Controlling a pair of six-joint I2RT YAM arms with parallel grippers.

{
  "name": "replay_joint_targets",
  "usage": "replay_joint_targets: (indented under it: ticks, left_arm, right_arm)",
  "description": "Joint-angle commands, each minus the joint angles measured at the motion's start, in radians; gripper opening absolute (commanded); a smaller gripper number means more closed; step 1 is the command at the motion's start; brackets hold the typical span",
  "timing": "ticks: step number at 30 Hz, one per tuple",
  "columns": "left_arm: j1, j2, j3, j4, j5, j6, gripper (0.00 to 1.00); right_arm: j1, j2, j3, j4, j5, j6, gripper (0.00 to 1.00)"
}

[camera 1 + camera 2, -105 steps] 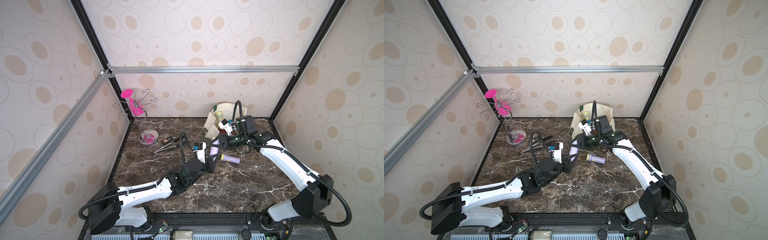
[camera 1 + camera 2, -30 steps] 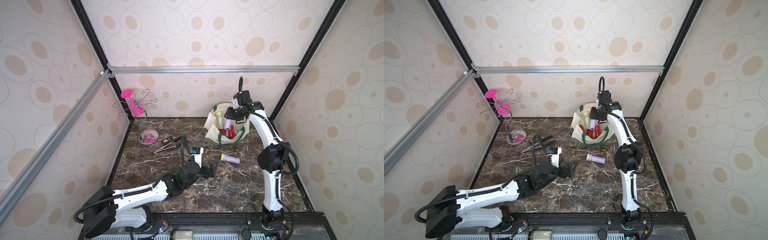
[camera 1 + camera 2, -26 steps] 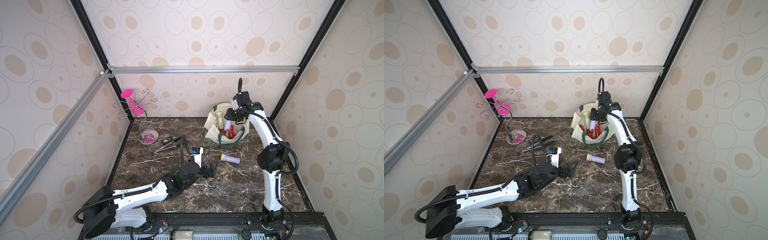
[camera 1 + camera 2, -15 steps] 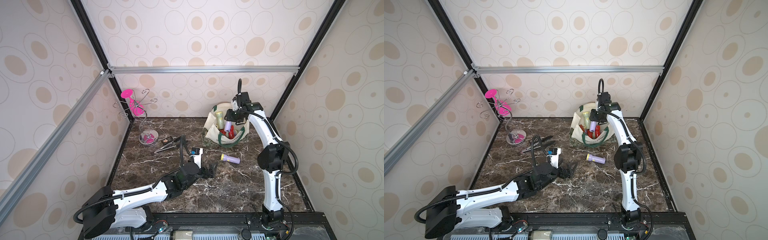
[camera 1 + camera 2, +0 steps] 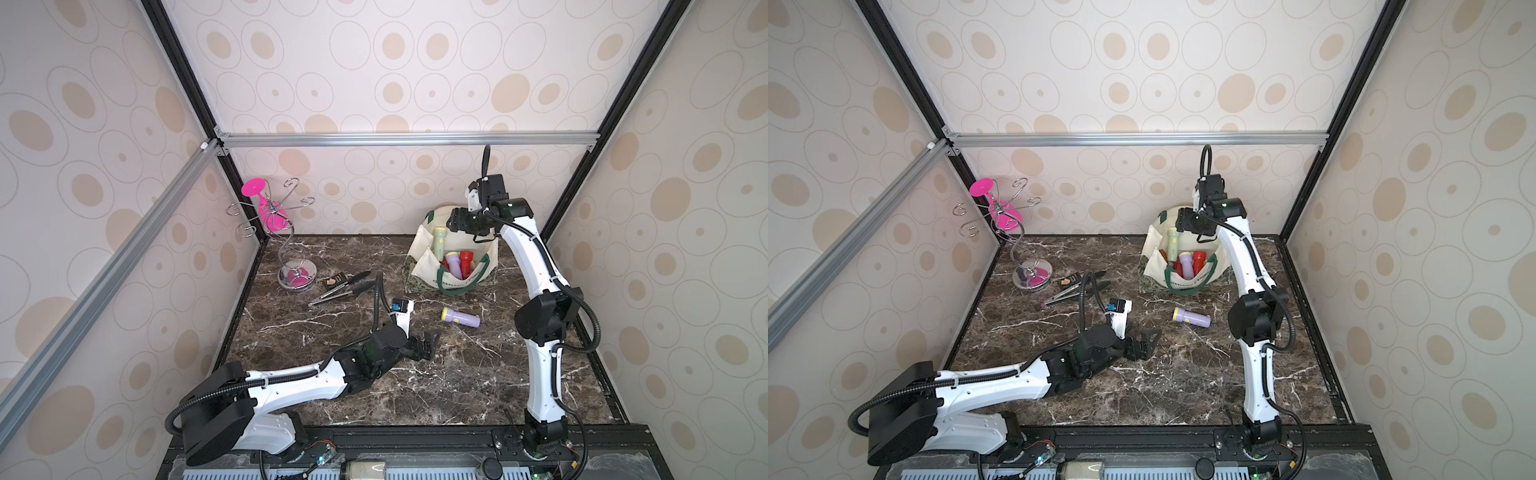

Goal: Put the flashlights into the tote bags
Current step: Place the flashlight in the canvas bag.

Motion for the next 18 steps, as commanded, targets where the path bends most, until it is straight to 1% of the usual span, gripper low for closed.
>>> replay_joint_targets:
  ticks: [1,4,7,10,15,18]
  left_arm:
    - [0.004,0.013,0.057,0.037,0.018,0.0,1.0]
    - [0.003,0.024,0.061,0.041,0.027,0.0,1.0]
    - [0.004,0.026,0.059,0.042,0.029,-0.001,1.0]
    - [0.004,0.02,0.052,0.049,0.03,-0.004,1.0]
    - [0.004,0.018,0.042,0.057,0.027,-0.009,1.0]
    - [0.004,0.01,0.027,0.076,0.024,-0.02,1.0]
  right_arm:
    - [0.004,-0.055,0.023,-0.026,-0.015,-0.012,0.74]
    - [0.005,-0.103,0.012,-0.038,-0.035,-0.014,0.74]
    - [0.007,-0.176,-0.055,-0.04,-0.049,-0.017,0.74]
    - [0.008,-0.273,-0.171,-0.021,-0.067,-0.011,0.74]
    - [0.019,-0.434,-0.413,0.021,-0.104,0.014,0.74]
    - [0.026,-0.517,-0.521,0.027,-0.113,0.021,0.74]
